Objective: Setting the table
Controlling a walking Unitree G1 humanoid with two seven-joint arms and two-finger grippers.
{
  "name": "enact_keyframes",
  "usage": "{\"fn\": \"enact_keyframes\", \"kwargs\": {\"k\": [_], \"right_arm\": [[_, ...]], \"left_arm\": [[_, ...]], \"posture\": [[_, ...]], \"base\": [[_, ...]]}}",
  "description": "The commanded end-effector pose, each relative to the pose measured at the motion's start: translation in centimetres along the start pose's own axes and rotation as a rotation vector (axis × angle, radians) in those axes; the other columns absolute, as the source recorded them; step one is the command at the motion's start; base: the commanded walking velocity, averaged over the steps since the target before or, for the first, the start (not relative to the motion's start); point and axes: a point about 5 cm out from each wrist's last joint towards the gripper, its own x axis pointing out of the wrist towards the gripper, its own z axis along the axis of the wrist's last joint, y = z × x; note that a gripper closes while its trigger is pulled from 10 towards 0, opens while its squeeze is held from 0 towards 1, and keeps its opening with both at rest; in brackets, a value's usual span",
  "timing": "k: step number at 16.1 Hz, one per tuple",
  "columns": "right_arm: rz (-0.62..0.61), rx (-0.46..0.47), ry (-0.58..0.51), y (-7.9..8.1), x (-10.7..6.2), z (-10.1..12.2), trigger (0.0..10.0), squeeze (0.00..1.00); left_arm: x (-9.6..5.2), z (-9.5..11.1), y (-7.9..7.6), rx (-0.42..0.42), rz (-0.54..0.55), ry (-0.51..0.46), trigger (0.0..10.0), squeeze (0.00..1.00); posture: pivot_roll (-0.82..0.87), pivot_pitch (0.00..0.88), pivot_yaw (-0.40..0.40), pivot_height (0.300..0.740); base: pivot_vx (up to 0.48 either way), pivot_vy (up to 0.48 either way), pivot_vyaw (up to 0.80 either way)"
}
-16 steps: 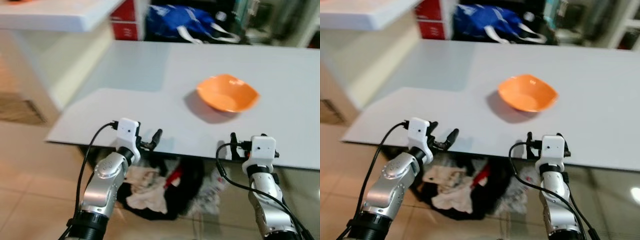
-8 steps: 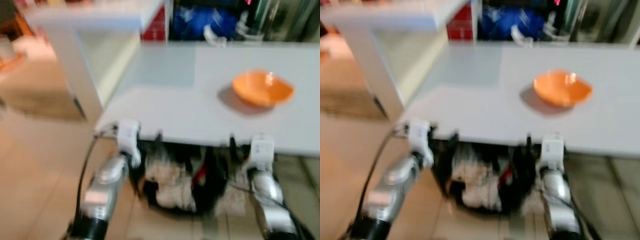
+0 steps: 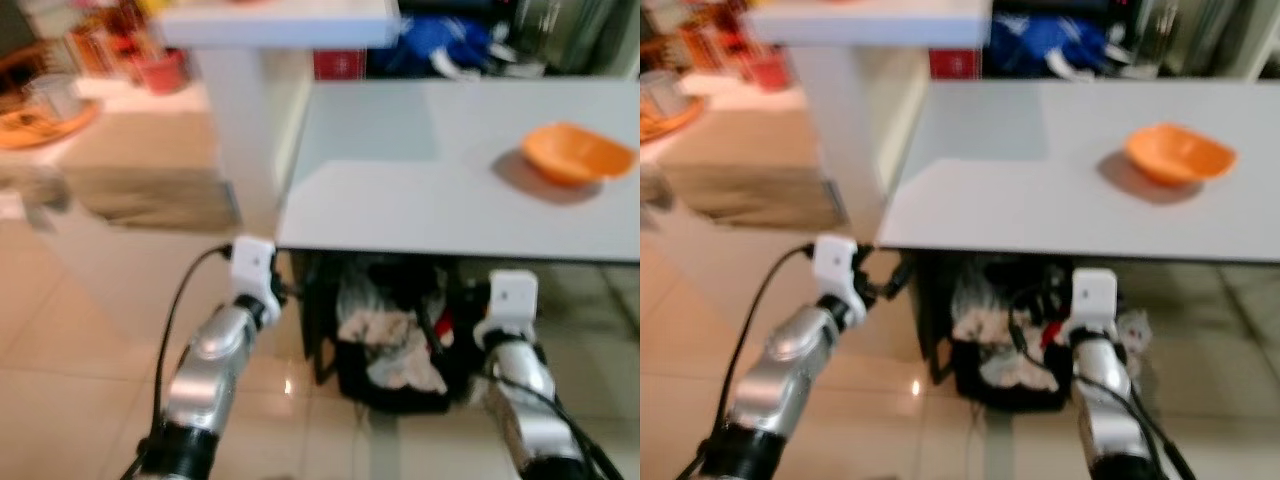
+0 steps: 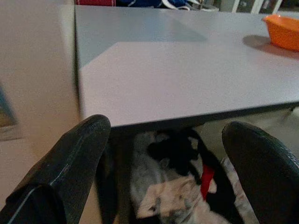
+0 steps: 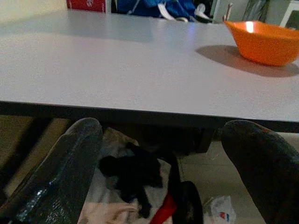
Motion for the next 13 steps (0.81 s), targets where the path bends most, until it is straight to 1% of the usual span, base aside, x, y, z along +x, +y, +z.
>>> {"fn": "enact_keyframes", "kwargs": {"k": [1,4,7,13], "right_arm": [[0.017,0.004,-0.033,0.6,0.3,0.7,10.0,0.00],[0.031,0.009,-0.034,1.0,0.2,0.6,10.0,0.00],[0.054,0.012,-0.042,1.3,0.2,0.7,10.0,0.00],[0.066,0.014,-0.070,1.7,0.6,1.4,10.0,0.00]], "left_arm": [[-0.1,0.4,0.8,0.017,0.027,-0.009,10.0,0.00],[0.2,0.6,0.7,0.023,0.017,-0.012,10.0,0.00],[0.6,0.9,0.9,0.023,0.031,-0.023,10.0,0.00],[0.6,1.0,1.0,0.015,0.049,-0.035,10.0,0.00]], "posture": [[-0.02,0.000,0.052,0.740],[-0.02,0.000,0.050,0.740],[-0.02,0.000,0.046,0.740],[-0.01,0.000,0.044,0.740]], "base": [[0.000,0.480,0.00],[0.000,0.480,0.00],[0.000,0.480,0.00],[0.000,0.480,0.00]]}}
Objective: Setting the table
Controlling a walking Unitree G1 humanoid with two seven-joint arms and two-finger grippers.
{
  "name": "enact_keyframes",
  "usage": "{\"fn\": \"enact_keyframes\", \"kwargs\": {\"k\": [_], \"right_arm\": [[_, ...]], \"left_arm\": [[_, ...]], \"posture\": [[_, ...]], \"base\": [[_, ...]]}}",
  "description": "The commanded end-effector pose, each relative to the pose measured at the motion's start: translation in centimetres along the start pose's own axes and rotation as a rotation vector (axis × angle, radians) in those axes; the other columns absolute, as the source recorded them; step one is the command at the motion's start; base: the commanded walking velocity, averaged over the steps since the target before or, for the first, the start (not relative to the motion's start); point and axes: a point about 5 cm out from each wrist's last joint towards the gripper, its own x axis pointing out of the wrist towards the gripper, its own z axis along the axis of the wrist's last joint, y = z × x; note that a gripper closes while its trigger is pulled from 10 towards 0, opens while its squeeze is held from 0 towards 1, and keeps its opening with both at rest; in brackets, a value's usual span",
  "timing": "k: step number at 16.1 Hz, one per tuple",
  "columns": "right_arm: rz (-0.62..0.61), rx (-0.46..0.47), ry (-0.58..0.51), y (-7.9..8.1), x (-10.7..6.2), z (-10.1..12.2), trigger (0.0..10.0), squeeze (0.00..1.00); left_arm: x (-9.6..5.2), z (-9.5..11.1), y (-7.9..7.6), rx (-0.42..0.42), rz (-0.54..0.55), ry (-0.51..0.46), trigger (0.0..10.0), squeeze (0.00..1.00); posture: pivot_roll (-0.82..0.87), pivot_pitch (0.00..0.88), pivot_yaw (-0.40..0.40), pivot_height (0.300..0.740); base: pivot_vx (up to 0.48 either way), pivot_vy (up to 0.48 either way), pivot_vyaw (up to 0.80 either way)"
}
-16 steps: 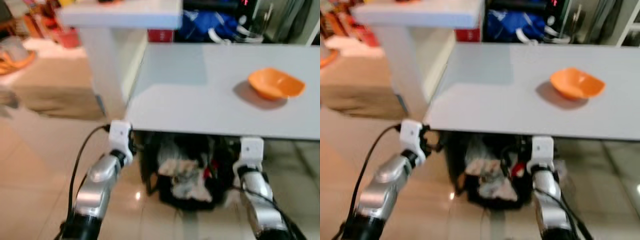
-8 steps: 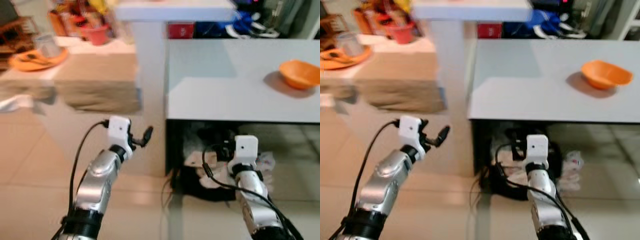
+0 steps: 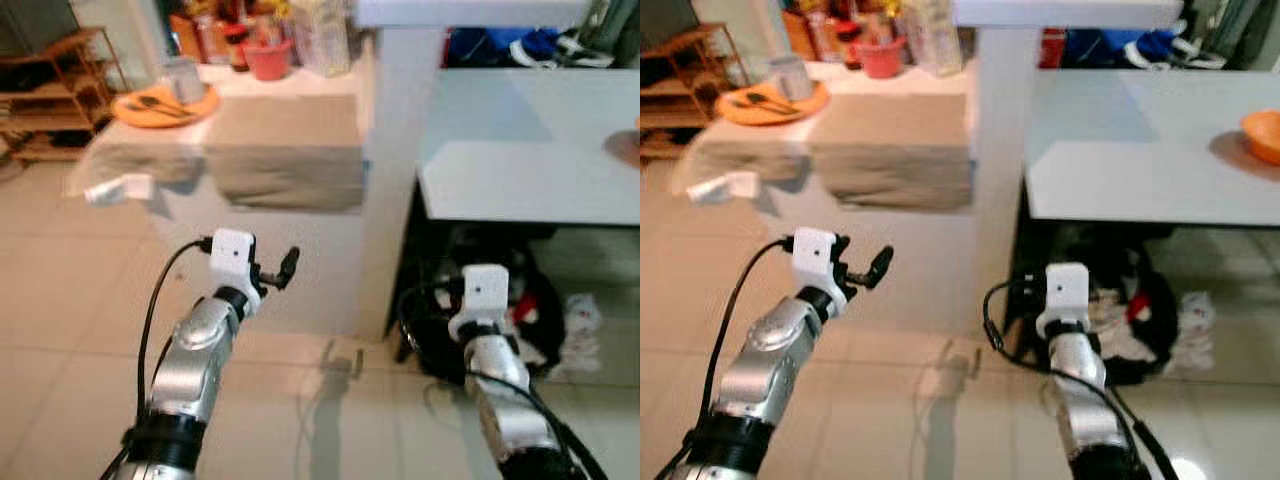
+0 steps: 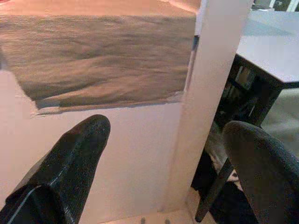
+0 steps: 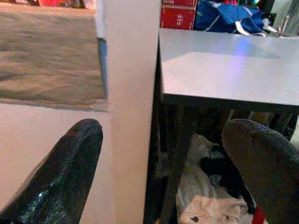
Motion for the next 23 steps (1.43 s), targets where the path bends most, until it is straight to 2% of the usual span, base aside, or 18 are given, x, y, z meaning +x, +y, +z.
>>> {"fn": "enact_keyframes", "kwargs": {"k": [1,3,6,8,11,14,16,21,23], "right_arm": [[-0.009,-0.024,-0.022,-0.8,0.0,0.4,10.0,0.00],[-0.009,-0.040,-0.042,-1.0,0.1,1.0,10.0,0.00],[-0.018,-0.055,-0.036,-2.0,-0.8,0.8,10.0,0.00],[-0.029,-0.062,-0.031,-2.7,-1.6,0.5,10.0,0.00],[-0.057,-0.044,-0.048,-2.8,-1.9,0.8,10.0,0.00],[-0.040,-0.044,-0.058,-2.1,-2.0,1.0,10.0,0.00],[-0.031,-0.056,-0.073,-1.9,-1.8,1.2,10.0,0.00],[-0.104,-0.063,-0.125,-3.0,-1.0,2.4,10.0,0.00],[-0.111,-0.063,-0.114,-3.1,-1.0,2.2,10.0,0.00]], "left_arm": [[0.3,0.2,-0.4,0.001,0.007,-0.014,10.0,0.00],[0.1,0.3,0.4,-0.003,0.041,-0.023,10.0,0.00],[-1.5,0.1,3.3,0.025,0.115,-0.015,10.0,0.00],[-2.2,0.0,4.6,0.028,0.177,-0.022,10.0,0.00],[-1.6,0.3,3.9,0.036,0.149,-0.035,10.0,0.00],[-1.0,0.4,2.8,0.049,0.107,-0.037,10.0,0.00],[-0.7,1.1,2.0,0.051,0.093,-0.074,10.0,0.00],[-0.2,2.4,1.5,0.043,0.081,-0.129,10.0,0.00],[0.0,2.6,1.0,0.092,0.044,-0.123,10.0,0.00]], "posture": [[-0.01,0.000,0.043,0.740],[-0.01,0.000,0.044,0.740],[-0.01,0.000,0.047,0.740],[-0.01,0.000,0.045,0.740],[-0.01,0.000,0.041,0.740],[-0.01,0.000,0.041,0.740],[-0.01,0.000,0.040,0.740],[0.00,0.000,0.039,0.740],[-0.01,0.000,0.043,0.740]], "base": [[0.000,0.480,0.00],[0.000,0.480,0.00],[0.000,0.480,0.00],[0.000,0.480,0.00],[0.000,0.480,0.00],[0.000,0.000,0.00],[0.000,0.000,0.00],[0.431,0.000,0.00],[0.431,0.000,0.00]]}}
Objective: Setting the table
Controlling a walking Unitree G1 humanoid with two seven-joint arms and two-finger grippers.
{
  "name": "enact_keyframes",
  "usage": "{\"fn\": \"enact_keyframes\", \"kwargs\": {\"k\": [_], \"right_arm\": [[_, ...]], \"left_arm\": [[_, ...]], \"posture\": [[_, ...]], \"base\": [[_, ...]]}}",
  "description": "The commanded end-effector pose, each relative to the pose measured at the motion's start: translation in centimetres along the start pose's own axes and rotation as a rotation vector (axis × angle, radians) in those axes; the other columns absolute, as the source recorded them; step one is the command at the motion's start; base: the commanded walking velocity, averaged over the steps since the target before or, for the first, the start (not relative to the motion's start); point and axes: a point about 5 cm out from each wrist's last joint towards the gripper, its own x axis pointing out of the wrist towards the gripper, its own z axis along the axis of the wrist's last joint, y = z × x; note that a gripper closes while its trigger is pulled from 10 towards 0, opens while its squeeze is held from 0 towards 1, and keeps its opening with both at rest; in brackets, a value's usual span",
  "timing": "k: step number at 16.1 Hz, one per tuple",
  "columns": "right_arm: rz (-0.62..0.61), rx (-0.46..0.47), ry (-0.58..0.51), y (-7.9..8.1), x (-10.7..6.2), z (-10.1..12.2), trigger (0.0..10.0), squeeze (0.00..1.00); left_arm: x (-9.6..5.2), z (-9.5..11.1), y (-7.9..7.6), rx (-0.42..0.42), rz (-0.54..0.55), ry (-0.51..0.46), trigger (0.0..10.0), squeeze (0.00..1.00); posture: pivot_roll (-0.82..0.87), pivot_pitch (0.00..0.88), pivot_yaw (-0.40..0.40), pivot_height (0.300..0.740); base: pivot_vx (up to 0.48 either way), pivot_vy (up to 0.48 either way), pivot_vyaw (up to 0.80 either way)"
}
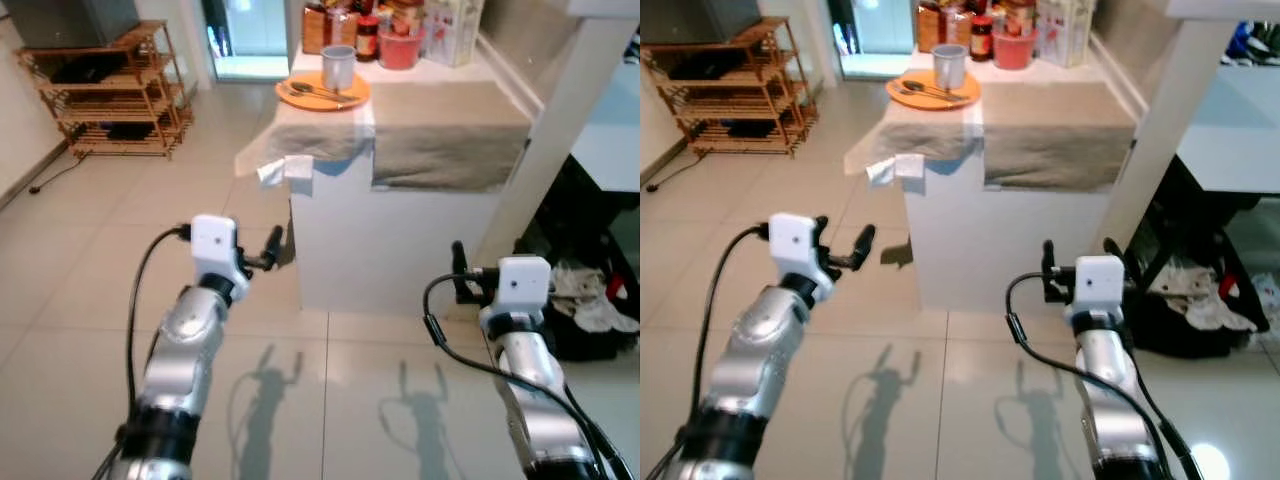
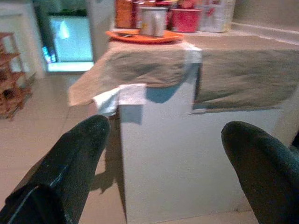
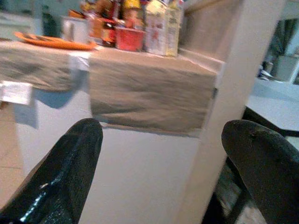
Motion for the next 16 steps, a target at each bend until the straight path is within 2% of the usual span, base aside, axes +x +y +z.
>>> {"fn": "enact_keyframes", "kwargs": {"k": [1,4,13,16], "right_arm": [[-0.014,0.005,-0.002,0.0,0.1,0.0,10.0,0.00],[-0.016,0.008,-0.004,0.2,0.1,0.1,10.0,0.00],[-0.022,-0.008,-0.049,0.0,1.0,1.1,10.0,0.00],[-0.014,0.004,-0.029,0.3,1.0,0.8,10.0,0.00]], "left_arm": [[0.3,0.7,-0.2,0.039,-0.025,-0.019,10.0,0.00],[0.5,0.9,-0.9,0.038,-0.056,-0.024,10.0,0.00],[0.9,1.1,-1.5,0.045,-0.078,-0.032,10.0,0.00],[1.0,0.8,-1.6,0.022,-0.072,-0.012,10.0,0.00]], "posture": [[-0.01,0.000,0.043,0.740],[-0.01,0.000,0.048,0.740],[-0.01,0.000,0.052,0.740],[-0.01,0.000,0.051,0.740]], "base": [[0.431,0.000,0.00],[0.430,0.000,0.00],[0.424,0.000,0.00],[0.420,0.000,0.00]]}}
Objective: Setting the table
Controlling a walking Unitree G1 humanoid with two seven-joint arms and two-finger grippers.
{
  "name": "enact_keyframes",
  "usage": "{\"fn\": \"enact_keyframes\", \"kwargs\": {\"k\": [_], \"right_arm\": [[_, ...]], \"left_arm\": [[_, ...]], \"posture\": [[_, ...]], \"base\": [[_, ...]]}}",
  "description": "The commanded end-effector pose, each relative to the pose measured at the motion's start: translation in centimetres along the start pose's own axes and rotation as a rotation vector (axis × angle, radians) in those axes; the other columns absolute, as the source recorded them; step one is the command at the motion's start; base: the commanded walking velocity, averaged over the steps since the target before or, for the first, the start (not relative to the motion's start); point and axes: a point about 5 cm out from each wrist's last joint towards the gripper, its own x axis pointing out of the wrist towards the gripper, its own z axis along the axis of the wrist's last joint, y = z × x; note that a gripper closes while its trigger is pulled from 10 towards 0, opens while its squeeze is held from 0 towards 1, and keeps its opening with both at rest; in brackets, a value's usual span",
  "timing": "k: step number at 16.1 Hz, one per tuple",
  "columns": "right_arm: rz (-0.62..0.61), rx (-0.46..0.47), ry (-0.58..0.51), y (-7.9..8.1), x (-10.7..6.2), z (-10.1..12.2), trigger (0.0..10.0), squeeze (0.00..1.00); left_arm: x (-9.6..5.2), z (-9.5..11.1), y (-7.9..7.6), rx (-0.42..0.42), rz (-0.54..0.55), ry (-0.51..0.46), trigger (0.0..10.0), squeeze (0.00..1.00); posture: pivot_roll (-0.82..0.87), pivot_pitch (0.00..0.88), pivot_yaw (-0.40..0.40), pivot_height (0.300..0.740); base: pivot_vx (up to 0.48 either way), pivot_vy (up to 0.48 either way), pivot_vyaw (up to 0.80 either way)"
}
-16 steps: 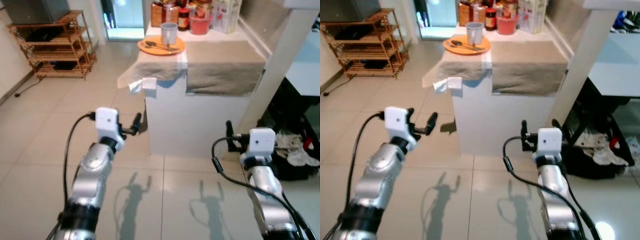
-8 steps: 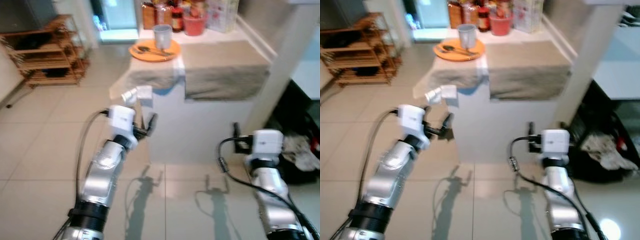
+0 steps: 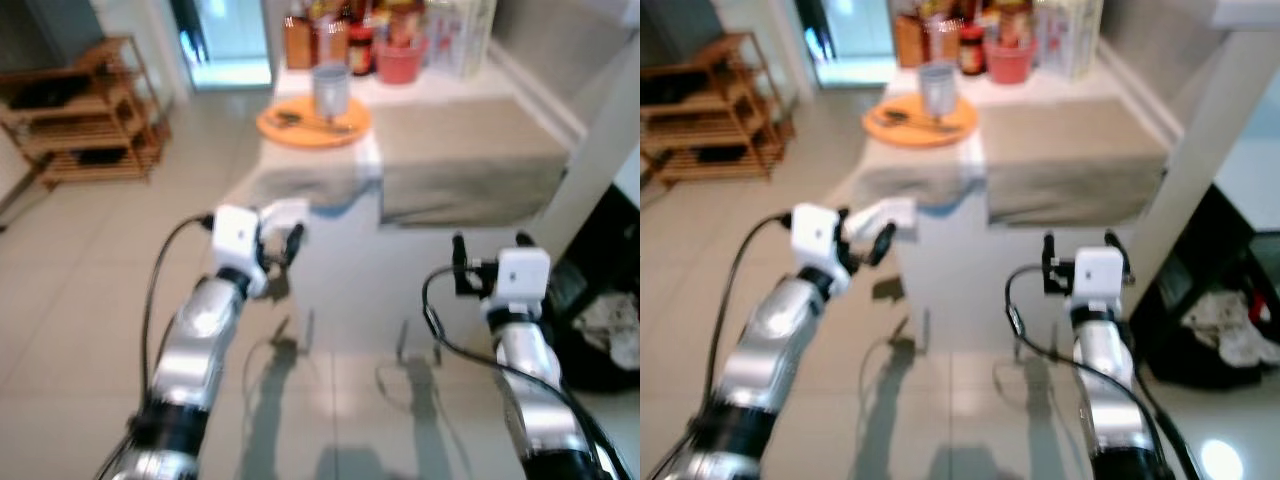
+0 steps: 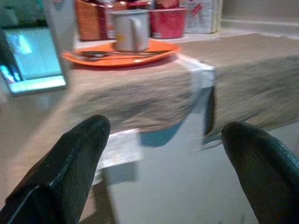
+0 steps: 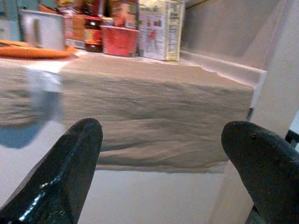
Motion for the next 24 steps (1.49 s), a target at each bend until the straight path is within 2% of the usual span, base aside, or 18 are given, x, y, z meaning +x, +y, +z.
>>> {"fn": "enact_keyframes", "kwargs": {"k": [1,14,16,18,20,22,24], "right_arm": [[0.012,0.006,-0.009,0.5,0.1,0.3,10.0,0.00],[0.026,-0.013,-0.044,0.6,0.1,0.9,10.0,0.00],[0.024,-0.032,-0.154,0.6,0.7,3.6,10.0,0.00],[-0.002,-0.016,-0.216,0.0,1.4,5.6,10.0,0.00],[-0.026,-0.004,-0.197,-0.4,1.5,5.2,10.0,0.00],[-0.033,0.007,-0.164,-0.3,1.1,4.4,10.0,0.00],[-0.031,0.004,-0.147,-0.1,0.7,4.1,10.0,0.00]], "left_arm": [[-0.1,0.0,0.7,0.024,0.009,0.010,10.0,0.00],[-0.1,-0.2,0.0,0.019,-0.013,0.010,10.0,0.00],[0.0,0.1,-0.3,0.048,-0.029,-0.012,10.0,0.00],[0.1,0.4,-0.4,0.043,-0.037,-0.022,10.0,0.00],[0.3,1.0,-0.5,0.056,-0.058,-0.033,10.0,0.00],[0.6,1.5,-0.5,0.083,-0.065,-0.040,10.0,0.00],[0.7,1.8,-0.2,0.072,-0.056,-0.053,10.0,0.00]], "posture": [[-0.01,0.000,0.051,0.740],[-0.02,0.000,0.054,0.740],[-0.02,0.000,0.058,0.740],[-0.03,0.000,0.061,0.740],[-0.02,0.000,0.061,0.740],[-0.02,0.000,0.063,0.740],[-0.02,0.000,0.068,0.740]], "base": [[0.420,0.000,0.00],[0.422,0.000,0.00],[0.390,0.146,0.00],[0.000,0.000,0.00],[0.000,0.000,0.00],[0.000,0.000,0.00],[0.000,0.000,0.00]]}}
